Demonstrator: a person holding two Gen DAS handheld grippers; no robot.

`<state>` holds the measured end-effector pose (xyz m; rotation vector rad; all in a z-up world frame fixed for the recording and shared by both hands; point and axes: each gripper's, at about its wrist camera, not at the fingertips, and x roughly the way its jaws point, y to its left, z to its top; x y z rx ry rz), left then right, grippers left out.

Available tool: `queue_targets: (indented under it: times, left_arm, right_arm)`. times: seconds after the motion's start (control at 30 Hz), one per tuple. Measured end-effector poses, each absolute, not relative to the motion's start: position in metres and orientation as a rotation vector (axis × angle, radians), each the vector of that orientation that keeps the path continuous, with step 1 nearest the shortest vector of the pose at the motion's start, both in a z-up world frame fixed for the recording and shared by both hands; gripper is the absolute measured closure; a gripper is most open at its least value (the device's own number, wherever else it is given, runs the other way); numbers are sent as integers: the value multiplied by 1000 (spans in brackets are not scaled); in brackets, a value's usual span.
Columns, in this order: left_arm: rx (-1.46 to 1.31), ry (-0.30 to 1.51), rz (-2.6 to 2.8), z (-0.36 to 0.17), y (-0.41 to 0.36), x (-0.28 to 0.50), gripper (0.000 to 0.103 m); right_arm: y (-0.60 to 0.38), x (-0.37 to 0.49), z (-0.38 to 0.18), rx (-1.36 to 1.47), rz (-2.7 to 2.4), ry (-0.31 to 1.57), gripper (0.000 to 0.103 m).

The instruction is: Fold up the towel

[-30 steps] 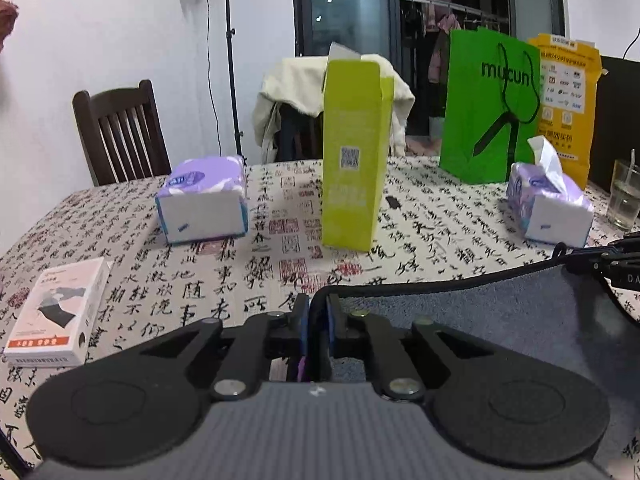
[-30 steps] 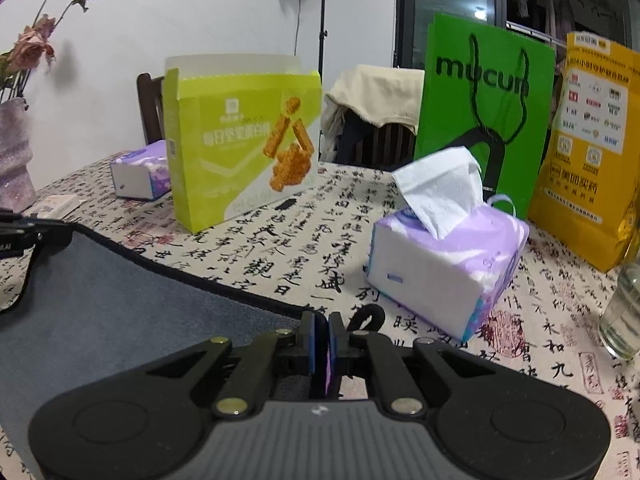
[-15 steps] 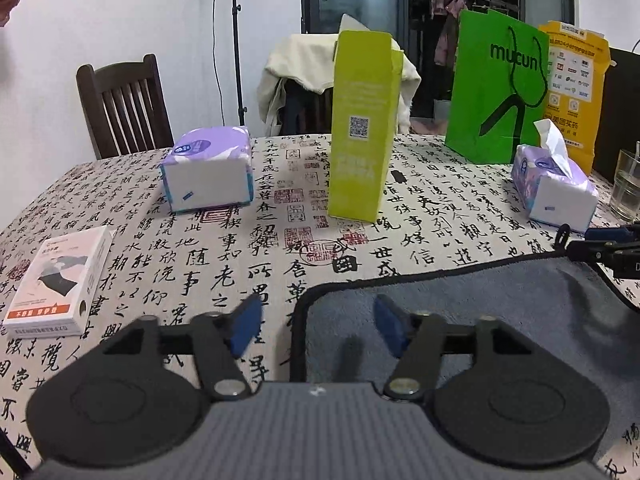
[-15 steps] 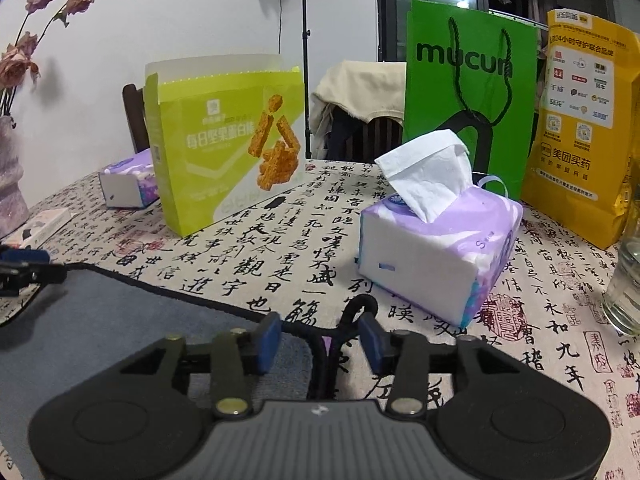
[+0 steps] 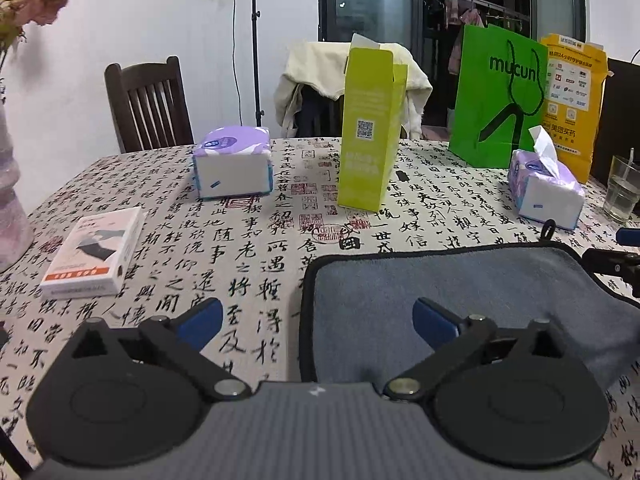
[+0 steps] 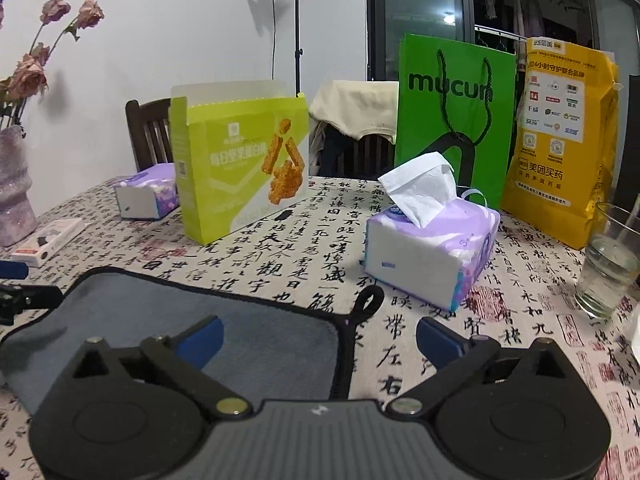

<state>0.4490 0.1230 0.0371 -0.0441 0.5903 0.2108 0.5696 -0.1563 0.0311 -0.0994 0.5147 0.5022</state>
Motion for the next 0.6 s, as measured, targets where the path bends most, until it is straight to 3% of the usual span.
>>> queue_targets:
  times: [0.6]
  left_arm:
    - [-12, 519, 186, 46, 90, 370, 0]
  right_arm:
    - [-176, 478, 35, -52, 517, 450, 0]
